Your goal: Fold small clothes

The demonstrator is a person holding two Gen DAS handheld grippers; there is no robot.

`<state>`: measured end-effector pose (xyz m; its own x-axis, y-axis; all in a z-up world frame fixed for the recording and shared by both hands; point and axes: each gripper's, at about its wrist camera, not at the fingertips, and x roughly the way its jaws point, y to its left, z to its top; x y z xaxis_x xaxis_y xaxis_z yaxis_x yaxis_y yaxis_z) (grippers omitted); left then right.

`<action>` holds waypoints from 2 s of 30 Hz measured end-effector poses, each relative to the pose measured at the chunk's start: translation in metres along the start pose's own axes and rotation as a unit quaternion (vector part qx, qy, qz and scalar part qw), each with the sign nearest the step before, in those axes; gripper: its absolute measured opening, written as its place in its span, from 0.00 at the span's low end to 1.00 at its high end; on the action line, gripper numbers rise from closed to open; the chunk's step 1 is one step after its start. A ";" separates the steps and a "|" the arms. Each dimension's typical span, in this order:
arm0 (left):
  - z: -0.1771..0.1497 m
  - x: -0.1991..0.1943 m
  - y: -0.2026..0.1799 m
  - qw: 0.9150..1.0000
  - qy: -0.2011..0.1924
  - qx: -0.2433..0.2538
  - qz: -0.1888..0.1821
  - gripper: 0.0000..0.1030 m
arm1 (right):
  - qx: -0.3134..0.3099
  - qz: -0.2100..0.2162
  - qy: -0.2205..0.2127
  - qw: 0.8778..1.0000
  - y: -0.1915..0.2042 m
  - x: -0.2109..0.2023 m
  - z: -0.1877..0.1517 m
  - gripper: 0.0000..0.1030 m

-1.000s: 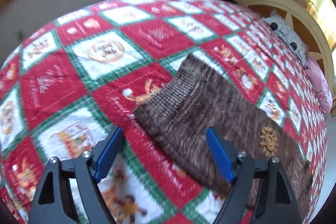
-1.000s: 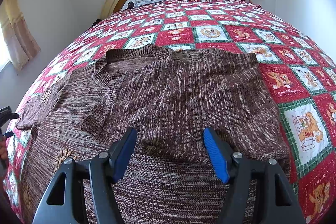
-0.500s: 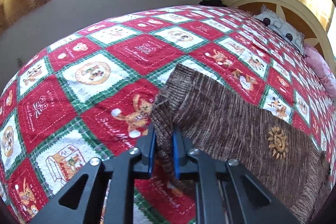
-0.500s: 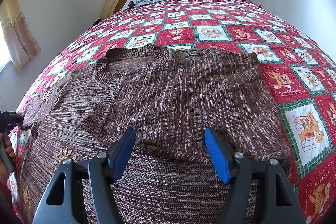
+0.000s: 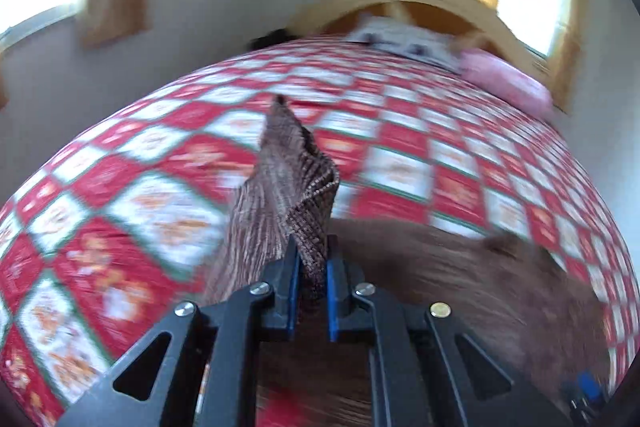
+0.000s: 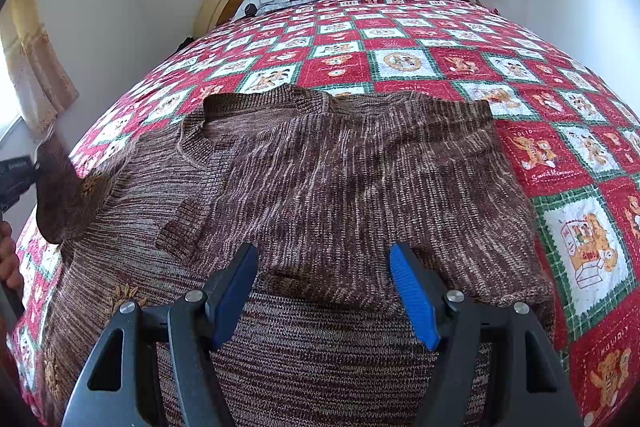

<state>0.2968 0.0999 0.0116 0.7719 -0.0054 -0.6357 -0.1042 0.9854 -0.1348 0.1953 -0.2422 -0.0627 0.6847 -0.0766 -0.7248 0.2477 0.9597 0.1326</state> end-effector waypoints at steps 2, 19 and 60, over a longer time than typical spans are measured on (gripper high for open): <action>-0.017 -0.007 -0.037 0.999 0.007 0.033 -0.036 0.11 | 0.000 -0.001 0.000 1.000 0.001 0.000 0.000 0.67; -0.076 -0.021 -0.066 0.989 0.104 0.059 -0.084 0.62 | -0.008 -0.003 0.000 1.000 0.004 0.000 0.000 0.71; -0.103 -0.027 0.033 0.989 0.062 -0.113 -0.069 0.79 | -0.176 0.067 -0.021 0.982 0.143 0.022 0.097 0.08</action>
<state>0.2074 0.1144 -0.0540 0.7070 -0.1719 -0.6860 -0.1509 0.9110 -0.3839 0.3123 -0.1326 0.0060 0.7241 0.0522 -0.6877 -0.0935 0.9954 -0.0228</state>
